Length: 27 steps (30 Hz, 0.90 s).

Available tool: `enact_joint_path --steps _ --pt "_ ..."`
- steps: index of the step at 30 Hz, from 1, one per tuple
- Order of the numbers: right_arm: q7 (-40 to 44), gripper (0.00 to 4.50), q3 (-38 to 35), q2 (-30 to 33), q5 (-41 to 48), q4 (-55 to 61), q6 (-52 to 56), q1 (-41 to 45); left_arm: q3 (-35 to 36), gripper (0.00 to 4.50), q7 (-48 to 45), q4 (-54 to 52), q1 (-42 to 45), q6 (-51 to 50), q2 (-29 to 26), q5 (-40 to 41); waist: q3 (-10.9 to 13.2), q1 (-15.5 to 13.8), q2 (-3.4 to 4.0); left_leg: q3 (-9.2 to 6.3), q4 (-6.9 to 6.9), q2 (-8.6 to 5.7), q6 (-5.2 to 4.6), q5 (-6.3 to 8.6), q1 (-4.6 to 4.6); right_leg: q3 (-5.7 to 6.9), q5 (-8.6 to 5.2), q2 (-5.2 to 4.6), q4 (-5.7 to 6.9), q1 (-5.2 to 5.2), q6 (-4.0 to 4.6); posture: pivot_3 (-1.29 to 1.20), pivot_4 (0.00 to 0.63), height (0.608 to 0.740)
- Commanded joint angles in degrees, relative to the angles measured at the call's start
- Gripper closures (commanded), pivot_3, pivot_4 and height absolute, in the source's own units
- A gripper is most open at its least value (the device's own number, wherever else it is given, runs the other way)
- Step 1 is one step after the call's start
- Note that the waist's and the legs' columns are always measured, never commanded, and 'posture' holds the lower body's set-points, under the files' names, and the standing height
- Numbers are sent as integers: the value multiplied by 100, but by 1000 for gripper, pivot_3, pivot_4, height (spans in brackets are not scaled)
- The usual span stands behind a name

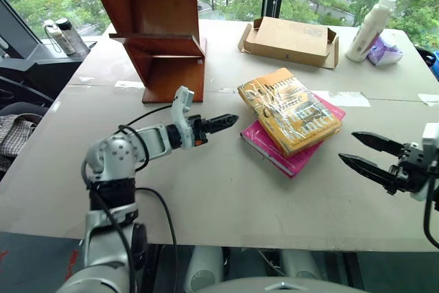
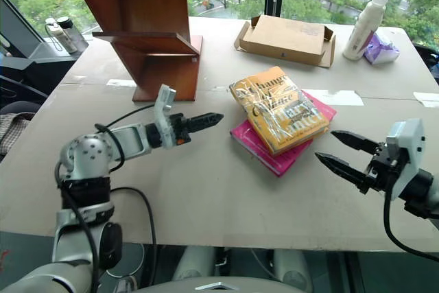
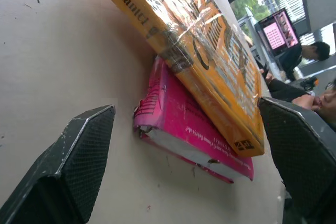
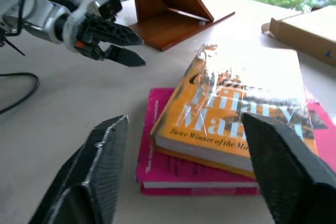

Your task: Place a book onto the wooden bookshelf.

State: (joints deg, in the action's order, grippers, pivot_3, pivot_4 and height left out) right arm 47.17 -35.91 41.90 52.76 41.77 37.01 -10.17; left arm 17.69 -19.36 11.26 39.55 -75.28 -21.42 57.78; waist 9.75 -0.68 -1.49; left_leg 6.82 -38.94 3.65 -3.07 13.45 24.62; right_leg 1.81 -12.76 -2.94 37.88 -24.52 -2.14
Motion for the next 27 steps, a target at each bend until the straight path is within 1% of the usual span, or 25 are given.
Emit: enact_joint_path --steps 1,4,6,11,14,18,24,27 --pt "-266 43 -436 169 480 292 -110 113 286 0 81 707 440 -181 159 70 -1 4 -2 -2 -1 0 0 0 1 1 3 0 -1 0 5 0 150 733" --pt "-194 43 -745 322 665 322 -112 -54 225 0 47 1254 671 -124 297 -167 -1 -6 -1 -4 -1 -2 0 0 4 2 8 -2 -1 0 14 0 150 733" --pt "-27 43 -1026 472 754 365 -81 -270 409 0 103 1741 916 -59 478 -165 -1 -17 -2 -7 -1 -3 0 0 8 6 8 -2 -3 -1 14 0 150 733" --pt "-26 43 -1580 595 816 434 -130 -649 406 0 -72 2751 1367 510 846 -560 -1 -29 -7 -23 -4 -18 -2 1 14 23 6 -17 -10 7 12 0 150 733" --pt "-114 43 -1749 484 860 650 -167 -951 315 0 -344 3232 1564 756 1044 -765 -1 -10 -8 -30 -4 -20 -2 1 15 28 6 -18 -12 10 12 0 150 733" --pt "-374 43 -1870 396 976 910 -220 -1214 189 0 -711 4067 1876 1416 1343 -1207 -1 -14 -8 -36 -2 -20 -2 1 15 32 5 -18 -12 11 12 0 150 733" --pt "-582 43 -2323 356 1289 1225 -236 -1775 286 0 -1227 5174 2349 2326 1642 -1682 -1 -25 -9 -55 -3 -32 -3 2 14 47 -8 -28 -22 25 32 0 150 733" --pt "-649 0 -2446 293 1342 1386 -290 -2072 459 818 -1303 5517 2437 2624 1664 -1752 -1 -23 -8 -63 -3 -34 -3 2 16 55 -11 -32 -24 28 28 0 150 733"
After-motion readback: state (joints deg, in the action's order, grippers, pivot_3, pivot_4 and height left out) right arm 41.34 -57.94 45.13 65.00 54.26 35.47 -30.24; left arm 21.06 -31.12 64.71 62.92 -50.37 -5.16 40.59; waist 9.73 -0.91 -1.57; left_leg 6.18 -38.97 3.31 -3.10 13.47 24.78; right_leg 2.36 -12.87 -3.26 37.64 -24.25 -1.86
